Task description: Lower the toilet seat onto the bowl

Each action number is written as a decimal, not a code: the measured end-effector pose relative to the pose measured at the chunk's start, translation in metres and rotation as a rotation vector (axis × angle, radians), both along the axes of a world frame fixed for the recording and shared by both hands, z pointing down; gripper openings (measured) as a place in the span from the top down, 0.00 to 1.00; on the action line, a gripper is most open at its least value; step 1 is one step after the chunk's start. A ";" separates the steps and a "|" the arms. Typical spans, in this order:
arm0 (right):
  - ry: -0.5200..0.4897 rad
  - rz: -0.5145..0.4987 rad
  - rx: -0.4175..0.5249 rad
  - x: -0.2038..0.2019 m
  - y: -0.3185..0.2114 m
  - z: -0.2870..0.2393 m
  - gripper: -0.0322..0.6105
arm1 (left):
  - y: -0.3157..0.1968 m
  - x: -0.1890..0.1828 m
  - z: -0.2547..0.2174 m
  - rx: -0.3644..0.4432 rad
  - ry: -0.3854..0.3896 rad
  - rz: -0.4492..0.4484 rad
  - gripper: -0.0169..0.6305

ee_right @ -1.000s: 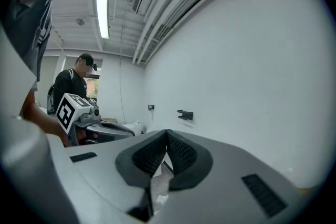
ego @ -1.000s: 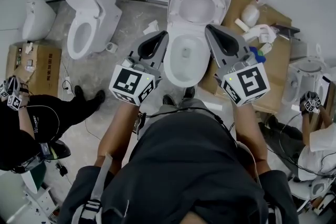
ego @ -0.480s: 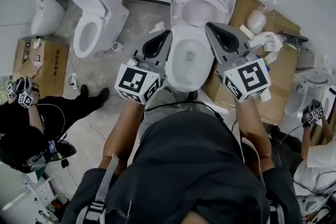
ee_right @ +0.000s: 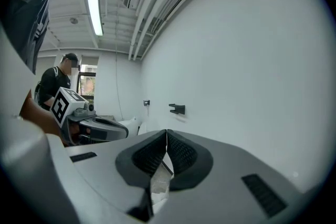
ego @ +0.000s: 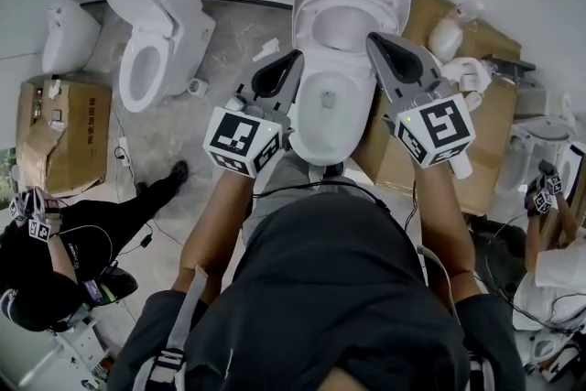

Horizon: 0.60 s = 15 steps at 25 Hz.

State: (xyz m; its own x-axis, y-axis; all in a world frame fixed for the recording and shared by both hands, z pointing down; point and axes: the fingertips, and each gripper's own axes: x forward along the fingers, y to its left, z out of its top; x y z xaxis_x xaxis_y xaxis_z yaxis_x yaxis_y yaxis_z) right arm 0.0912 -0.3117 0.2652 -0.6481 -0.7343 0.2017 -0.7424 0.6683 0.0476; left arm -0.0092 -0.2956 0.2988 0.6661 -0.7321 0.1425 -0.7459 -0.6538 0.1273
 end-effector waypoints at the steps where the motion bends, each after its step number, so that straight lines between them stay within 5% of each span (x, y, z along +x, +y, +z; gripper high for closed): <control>1: 0.008 0.008 -0.004 0.001 -0.007 0.002 0.94 | -0.005 0.000 0.001 -0.003 0.003 0.008 0.97; 15: 0.123 0.052 -0.085 0.008 -0.100 0.072 0.94 | -0.056 -0.006 0.044 -0.101 0.002 0.084 0.97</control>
